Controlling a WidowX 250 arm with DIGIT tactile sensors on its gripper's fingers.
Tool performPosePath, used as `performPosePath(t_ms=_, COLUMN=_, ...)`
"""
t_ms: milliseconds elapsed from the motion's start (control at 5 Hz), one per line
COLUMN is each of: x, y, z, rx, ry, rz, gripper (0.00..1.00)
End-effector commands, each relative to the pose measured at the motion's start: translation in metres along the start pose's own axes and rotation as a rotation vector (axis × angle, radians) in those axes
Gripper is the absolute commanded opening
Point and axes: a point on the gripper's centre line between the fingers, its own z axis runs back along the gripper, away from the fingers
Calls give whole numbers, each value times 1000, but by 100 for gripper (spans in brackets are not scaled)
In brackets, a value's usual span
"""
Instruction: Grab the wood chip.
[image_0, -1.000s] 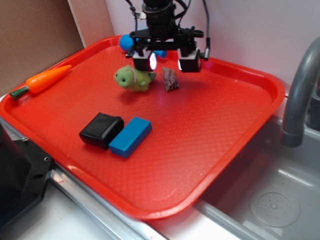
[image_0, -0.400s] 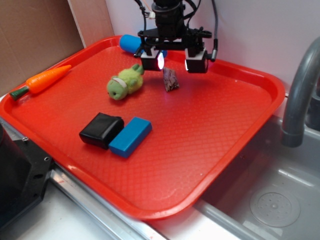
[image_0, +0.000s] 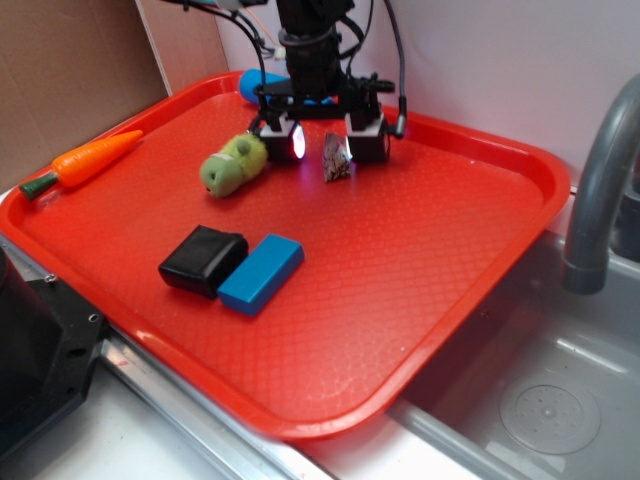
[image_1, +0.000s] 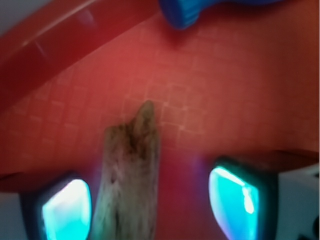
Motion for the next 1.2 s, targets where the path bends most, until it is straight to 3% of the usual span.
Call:
performPosePath(t_ms=0, x=-5, y=-38, z=-8, rx=56, ry=12, rz=-66, gripper=0)
performPosePath(t_ms=200, x=-15, y=-46, z=3, rx=56, ry=24, rz=-109, gripper=0)
performPosePath(t_ms=400, x=-26, y=-49, z=28, rx=-2, ry=12, rz=-160, gripper=0)
performPosePath(t_ms=600, x=-50, y=-55, z=78, rx=-49, ry=-43, rz=-279, gripper=0)
performPosePath(t_ms=800, x=-81, y=-54, z=128, rx=-38, ry=-111, rz=-403, gripper=0)
performPosePath(t_ms=1000, x=-98, y=-28, z=177, rx=-37, ry=-204, rz=-465, gripper=0)
